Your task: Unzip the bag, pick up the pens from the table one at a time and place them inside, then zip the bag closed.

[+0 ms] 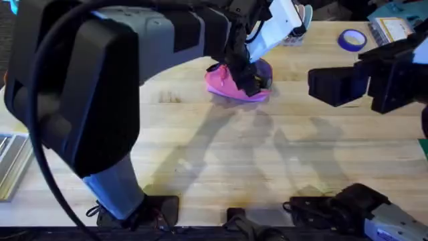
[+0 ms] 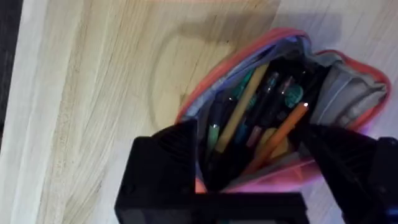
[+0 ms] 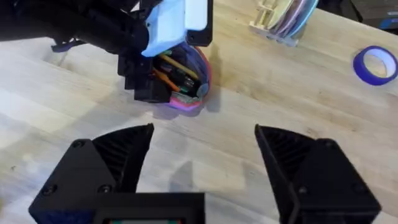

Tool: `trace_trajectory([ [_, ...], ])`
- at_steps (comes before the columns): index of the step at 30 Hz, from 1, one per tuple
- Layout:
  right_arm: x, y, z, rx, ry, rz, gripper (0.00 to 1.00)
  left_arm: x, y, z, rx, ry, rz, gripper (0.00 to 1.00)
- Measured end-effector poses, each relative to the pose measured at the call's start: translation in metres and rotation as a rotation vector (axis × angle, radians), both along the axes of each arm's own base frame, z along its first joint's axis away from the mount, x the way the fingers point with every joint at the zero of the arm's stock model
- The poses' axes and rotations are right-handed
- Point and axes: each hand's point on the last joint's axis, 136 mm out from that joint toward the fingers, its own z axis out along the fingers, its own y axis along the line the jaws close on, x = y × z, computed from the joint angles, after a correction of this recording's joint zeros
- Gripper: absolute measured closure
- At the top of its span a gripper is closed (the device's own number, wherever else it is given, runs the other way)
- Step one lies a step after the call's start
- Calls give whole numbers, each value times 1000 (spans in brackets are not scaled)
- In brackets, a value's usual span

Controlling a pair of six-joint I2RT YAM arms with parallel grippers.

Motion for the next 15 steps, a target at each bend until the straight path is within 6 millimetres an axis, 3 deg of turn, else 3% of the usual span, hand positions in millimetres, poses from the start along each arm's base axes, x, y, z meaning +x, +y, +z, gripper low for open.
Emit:
trace_trajectory([
  [8,0,0,0,0,0,0,3,-1,3,5,-7,8,18,7],
  [15,0,0,0,0,0,0,3,-14,25,43,-37,24,72,6],
])
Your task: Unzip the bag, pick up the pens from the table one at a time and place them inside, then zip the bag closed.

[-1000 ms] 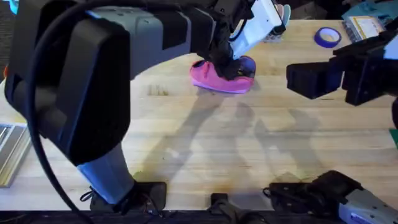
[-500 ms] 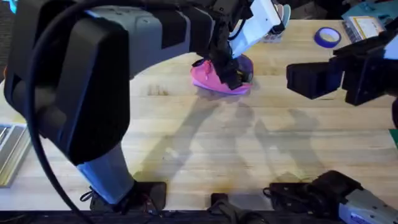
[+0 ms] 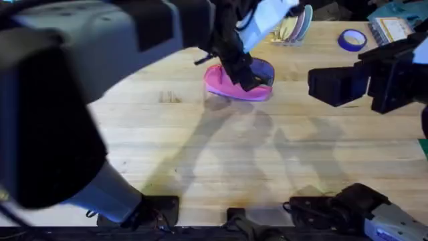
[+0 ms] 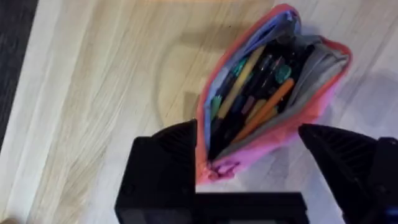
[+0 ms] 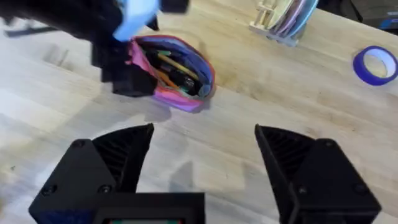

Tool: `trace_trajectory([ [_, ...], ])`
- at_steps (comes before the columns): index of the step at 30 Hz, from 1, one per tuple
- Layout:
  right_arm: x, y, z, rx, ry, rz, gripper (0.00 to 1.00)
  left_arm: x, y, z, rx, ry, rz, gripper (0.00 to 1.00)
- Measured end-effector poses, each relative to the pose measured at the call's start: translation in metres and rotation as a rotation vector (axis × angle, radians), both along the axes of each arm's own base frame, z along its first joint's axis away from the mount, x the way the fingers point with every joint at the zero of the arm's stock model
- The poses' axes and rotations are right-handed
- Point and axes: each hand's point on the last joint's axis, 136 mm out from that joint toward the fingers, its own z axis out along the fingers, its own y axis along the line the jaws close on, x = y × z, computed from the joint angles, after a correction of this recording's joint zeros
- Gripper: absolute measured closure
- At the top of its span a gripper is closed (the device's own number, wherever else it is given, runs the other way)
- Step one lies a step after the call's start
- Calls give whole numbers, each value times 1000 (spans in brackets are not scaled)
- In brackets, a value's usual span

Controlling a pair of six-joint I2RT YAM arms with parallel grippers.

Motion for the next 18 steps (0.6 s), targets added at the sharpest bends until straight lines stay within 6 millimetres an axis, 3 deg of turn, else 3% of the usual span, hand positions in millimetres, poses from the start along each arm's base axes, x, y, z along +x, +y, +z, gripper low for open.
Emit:
trace_trajectory([
  [11,0,0,0,0,0,0,3,-24,20,43,-37,8,12,7],
  [18,0,0,0,0,0,0,3,-22,44,76,-166,13,40,6],
])
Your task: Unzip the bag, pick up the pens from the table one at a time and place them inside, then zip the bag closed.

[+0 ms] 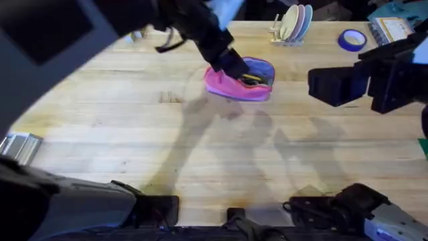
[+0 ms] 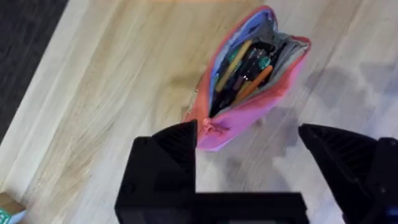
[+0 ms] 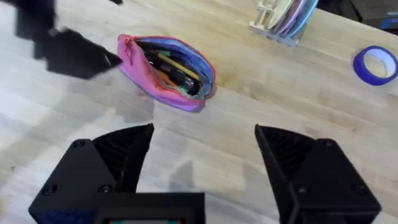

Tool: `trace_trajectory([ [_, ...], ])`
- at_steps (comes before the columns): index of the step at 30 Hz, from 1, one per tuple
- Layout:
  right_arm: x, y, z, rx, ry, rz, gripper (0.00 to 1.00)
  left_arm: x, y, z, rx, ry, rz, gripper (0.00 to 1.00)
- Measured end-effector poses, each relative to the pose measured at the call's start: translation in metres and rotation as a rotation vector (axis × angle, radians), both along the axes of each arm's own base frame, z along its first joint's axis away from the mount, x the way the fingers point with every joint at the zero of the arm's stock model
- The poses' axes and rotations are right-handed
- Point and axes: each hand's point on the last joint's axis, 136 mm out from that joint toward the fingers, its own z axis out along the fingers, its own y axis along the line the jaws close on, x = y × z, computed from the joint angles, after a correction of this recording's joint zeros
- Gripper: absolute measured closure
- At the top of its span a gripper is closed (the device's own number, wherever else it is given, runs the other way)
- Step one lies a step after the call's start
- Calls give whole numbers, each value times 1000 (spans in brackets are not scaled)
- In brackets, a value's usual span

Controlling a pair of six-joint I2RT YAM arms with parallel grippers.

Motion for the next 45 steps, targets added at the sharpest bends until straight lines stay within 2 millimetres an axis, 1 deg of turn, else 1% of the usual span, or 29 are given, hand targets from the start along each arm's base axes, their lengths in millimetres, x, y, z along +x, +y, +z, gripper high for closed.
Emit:
trace_trajectory([
  [2,0,0,0,0,0,0,3,1,9,9,-26,-4,15,6],
  [4,0,0,0,0,0,0,3,-4,18,13,-31,3,17,6],
  [9,0,0,0,0,0,0,3,-22,29,14,-6,34,-34,6],
  [15,0,0,0,0,0,0,3,-22,49,12,-23,65,-29,5],
  [16,0,0,0,0,0,0,3,-26,67,11,-51,100,-29,5],
  [23,0,0,0,0,0,0,3,-17,107,15,-101,87,15,4],
  [28,0,0,0,0,0,0,3,-27,134,14,-116,102,1,6],
  [29,0,0,0,0,0,0,3,-24,147,16,-120,63,-10,6],
  [32,0,0,0,5,1,-3,3,-21,153,18,-120,29,-17,6],
  [41,0,0,0,81,22,-61,3,-17,153,21,-109,-18,-53,6],
  [45,0,0,0,87,23,-65,4,-23,150,21,-105,-32,-114,6],
])
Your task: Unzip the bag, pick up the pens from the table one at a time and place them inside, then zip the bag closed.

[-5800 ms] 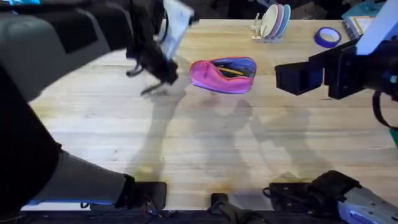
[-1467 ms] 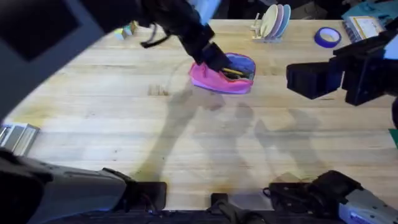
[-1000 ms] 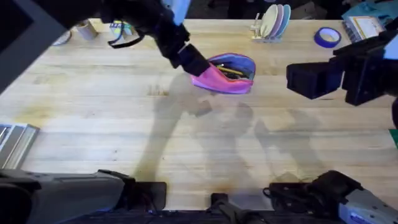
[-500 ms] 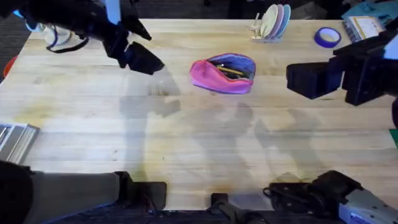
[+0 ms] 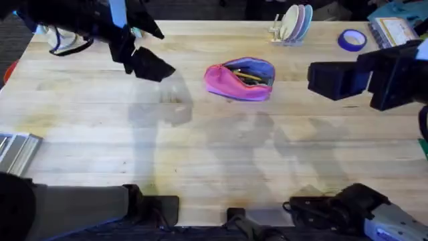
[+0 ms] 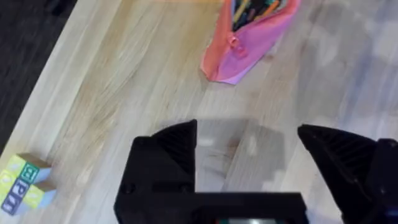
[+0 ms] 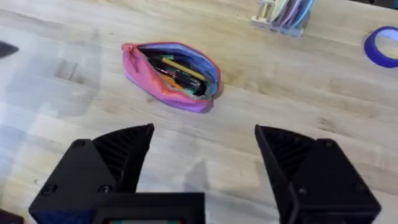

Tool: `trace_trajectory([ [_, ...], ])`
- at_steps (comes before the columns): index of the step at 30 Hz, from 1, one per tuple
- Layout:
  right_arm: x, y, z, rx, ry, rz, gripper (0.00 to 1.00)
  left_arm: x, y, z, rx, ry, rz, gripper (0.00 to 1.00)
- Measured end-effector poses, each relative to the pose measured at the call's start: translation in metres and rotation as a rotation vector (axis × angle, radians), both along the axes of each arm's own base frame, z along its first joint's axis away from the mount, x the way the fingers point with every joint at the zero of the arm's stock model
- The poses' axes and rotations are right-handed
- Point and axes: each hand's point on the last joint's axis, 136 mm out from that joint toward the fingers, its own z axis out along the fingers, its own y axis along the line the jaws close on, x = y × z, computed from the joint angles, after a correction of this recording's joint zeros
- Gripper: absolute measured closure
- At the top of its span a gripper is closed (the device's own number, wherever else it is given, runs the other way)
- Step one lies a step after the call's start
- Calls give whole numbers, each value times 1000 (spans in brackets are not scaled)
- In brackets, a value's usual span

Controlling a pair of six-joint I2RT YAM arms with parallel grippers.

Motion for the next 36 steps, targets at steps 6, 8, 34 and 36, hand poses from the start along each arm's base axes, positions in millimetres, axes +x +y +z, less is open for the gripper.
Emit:
trace_trajectory([
  [6,0,0,0,1,0,-1,4,-6,-10,-5,-26,-63,-164,6],
  [8,0,0,0,1,0,-1,4,-4,-12,-9,-28,-84,-205,5],
  [34,-7,36,2,209,64,19,3,19,-20,-62,-132,-78,-349,5],
  [36,-6,58,-5,241,112,25,2,19,-20,-62,-132,-78,-349,6],
])
